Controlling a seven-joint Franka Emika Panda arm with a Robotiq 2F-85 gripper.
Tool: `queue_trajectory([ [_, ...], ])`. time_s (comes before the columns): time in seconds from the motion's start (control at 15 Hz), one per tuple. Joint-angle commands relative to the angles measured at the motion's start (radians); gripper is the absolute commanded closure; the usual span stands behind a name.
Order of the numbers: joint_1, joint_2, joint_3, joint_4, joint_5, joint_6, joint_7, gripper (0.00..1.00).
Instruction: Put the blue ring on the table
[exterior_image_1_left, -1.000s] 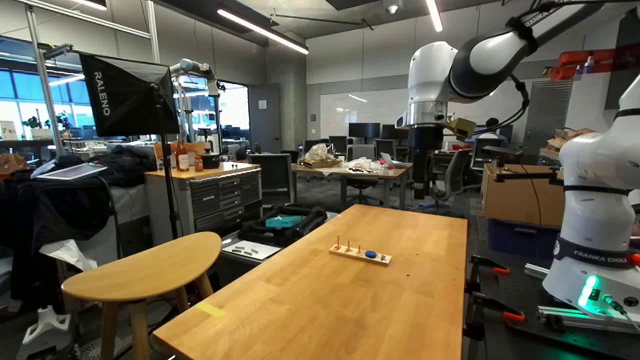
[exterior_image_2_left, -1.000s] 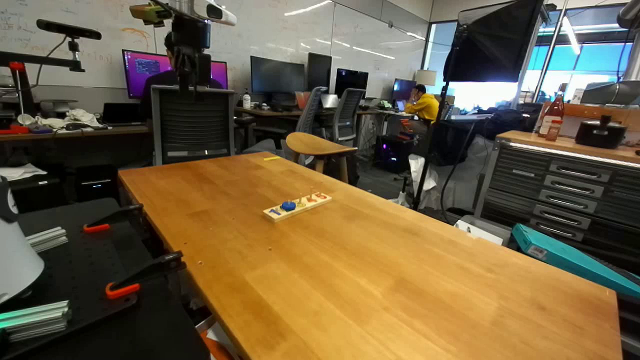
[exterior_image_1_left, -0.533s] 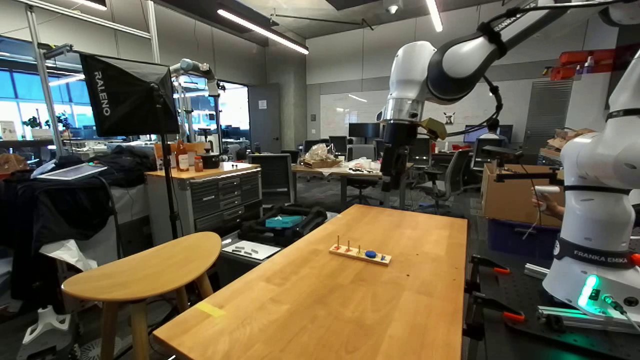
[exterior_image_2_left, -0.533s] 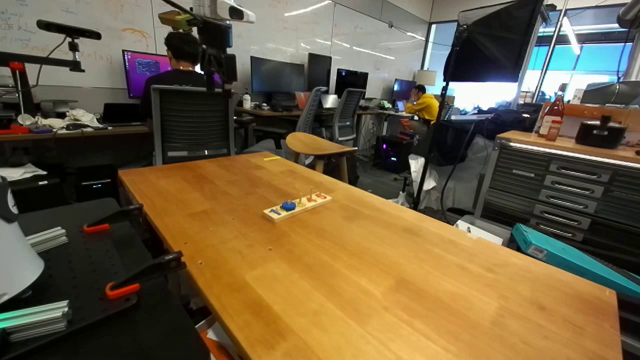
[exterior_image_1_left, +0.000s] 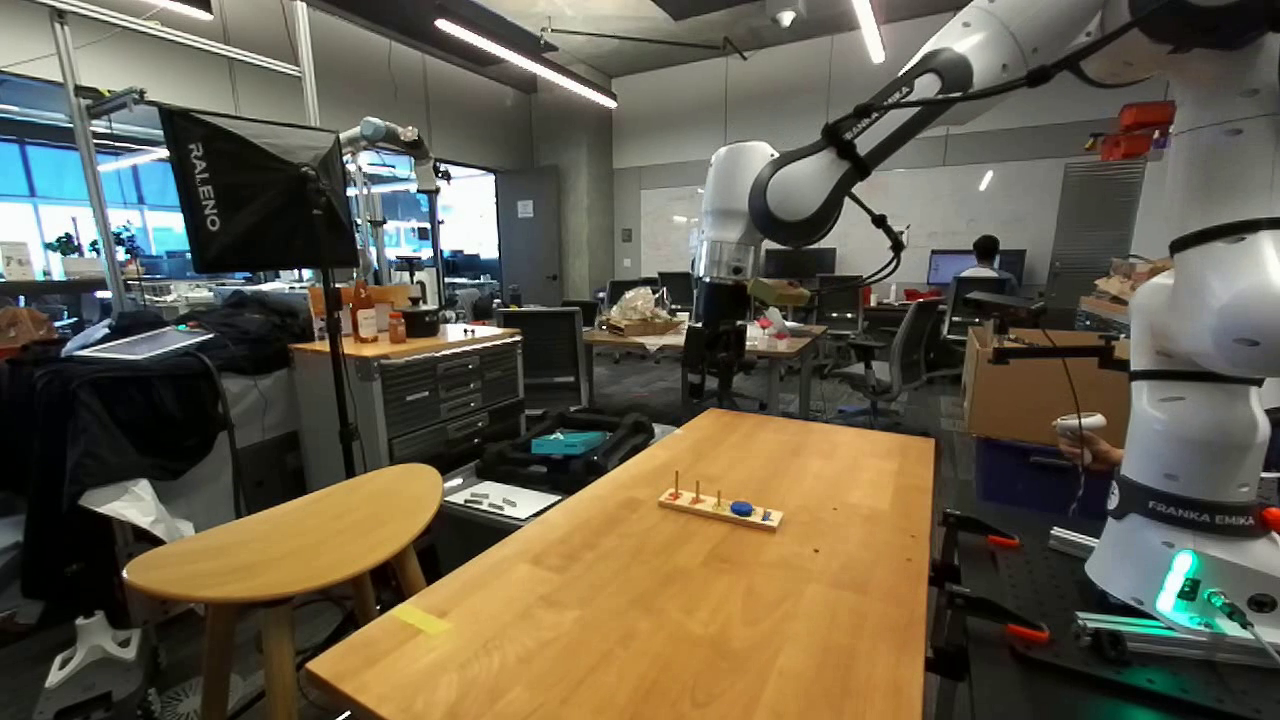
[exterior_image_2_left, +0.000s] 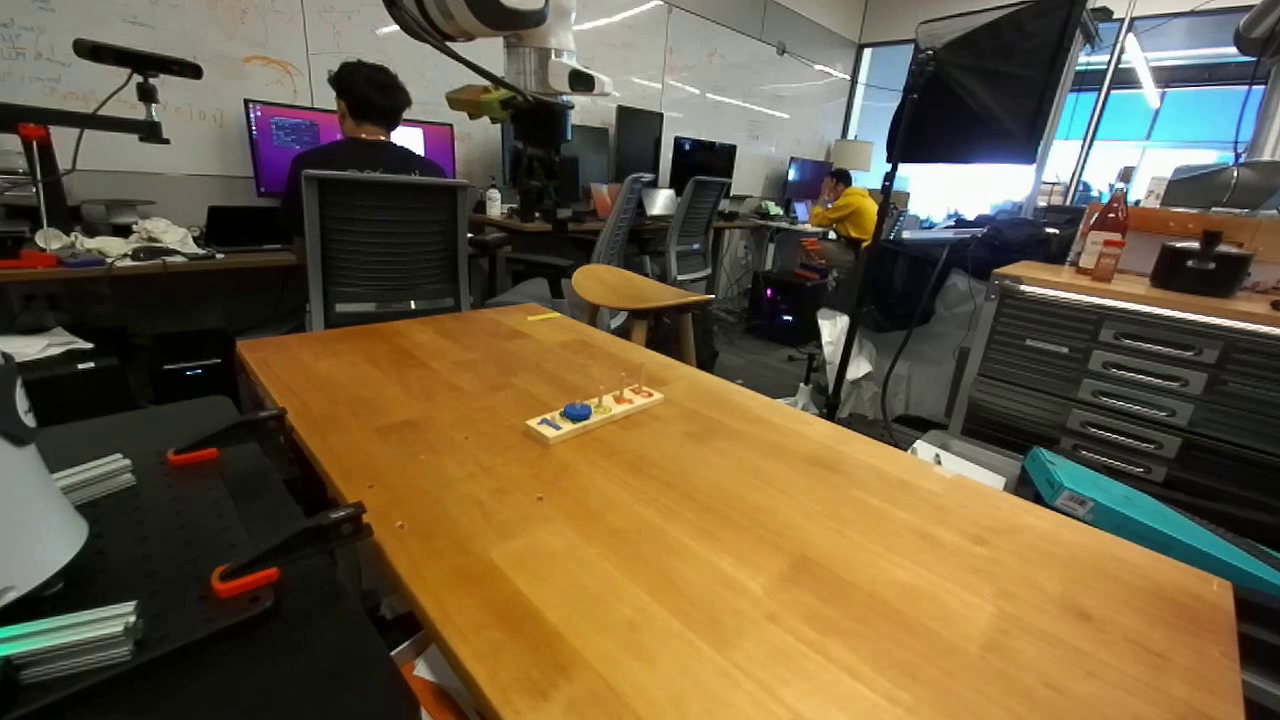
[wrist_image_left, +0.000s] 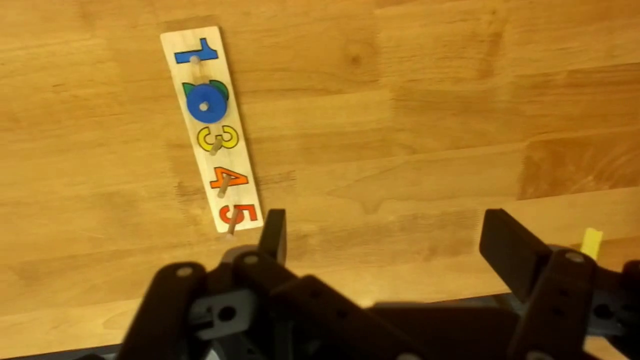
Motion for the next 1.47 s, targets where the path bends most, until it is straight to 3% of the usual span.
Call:
queue_trajectory([
  [0.0,0.002,0.100,-0.044,0.067,-0.084,-0.004,0.068,0.00],
  [0.33,0.003,0.174,-0.098,0.053,-0.127,0.059,0.070,0.00],
  [0.6,0.006,0.172,-0.097,0.050,-0.092,0.039,0.041,0.00],
  [1.07,0.005,0.278,-0.167,0.054,-0.198,0.147,0.093,0.00],
  [1.4,-0.007,0.364,-0.208,0.051,-0.165,0.183,0.082,0.00],
])
